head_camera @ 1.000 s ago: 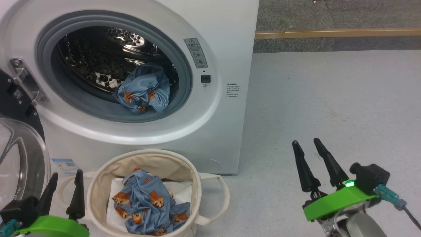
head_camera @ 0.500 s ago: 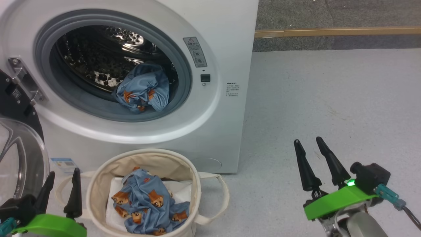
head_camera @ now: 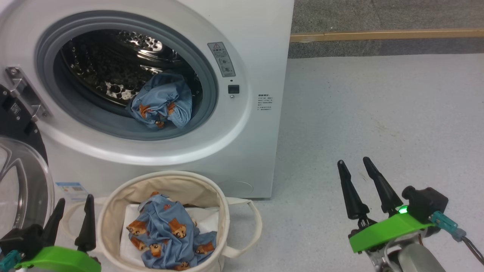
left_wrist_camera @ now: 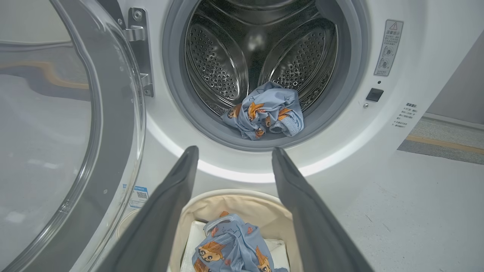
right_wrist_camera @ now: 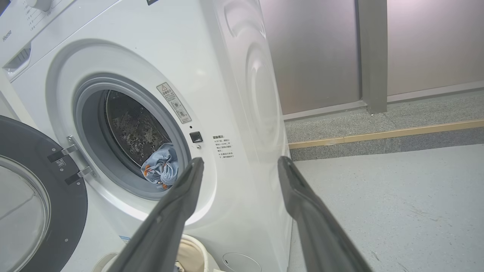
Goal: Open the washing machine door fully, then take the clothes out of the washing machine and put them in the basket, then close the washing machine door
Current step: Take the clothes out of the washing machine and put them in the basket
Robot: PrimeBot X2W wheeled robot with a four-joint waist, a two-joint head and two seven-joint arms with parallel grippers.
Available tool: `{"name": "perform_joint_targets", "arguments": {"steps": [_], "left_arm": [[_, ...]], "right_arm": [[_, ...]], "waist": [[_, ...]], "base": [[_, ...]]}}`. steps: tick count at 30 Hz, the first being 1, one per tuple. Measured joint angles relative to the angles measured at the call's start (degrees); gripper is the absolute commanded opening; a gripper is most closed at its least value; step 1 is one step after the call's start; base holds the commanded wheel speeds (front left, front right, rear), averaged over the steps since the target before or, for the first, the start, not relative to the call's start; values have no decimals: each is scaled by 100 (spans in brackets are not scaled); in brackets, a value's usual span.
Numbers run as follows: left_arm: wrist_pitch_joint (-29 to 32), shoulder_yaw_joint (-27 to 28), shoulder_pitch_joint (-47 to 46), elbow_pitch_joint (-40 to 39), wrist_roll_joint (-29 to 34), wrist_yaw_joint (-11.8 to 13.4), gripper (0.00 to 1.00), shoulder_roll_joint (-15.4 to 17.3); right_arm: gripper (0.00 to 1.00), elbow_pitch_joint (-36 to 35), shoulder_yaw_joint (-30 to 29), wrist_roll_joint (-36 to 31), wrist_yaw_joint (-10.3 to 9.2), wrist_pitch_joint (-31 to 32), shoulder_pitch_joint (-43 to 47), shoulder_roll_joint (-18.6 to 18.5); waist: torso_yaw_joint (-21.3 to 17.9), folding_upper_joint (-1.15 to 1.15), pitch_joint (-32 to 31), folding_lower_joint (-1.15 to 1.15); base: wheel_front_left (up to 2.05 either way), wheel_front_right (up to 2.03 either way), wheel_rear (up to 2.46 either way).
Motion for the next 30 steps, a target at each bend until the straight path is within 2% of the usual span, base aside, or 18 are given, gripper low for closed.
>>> {"name": "perform_joint_targets", "arguments": {"steps": [9,17,30], "left_arm": [[10,-86,-63,27,1,0,100,27],[205,-289,-501,98,1,-56,100,29],[759,-999,-2853,1137,211,-344,100,33]], "right_arm": [[100,-1,-1,-1,-1,0,0,0],[100,-27,1,-1,0,0,-1,1],[100,-255,-10,-1,0,0,-257,77]], "waist": [[-47,0,50,0],[-81,0,209,0],[-255,0,1004,0]], "base": [[0,0,0],[0,0,0],[0,0,0]]}}
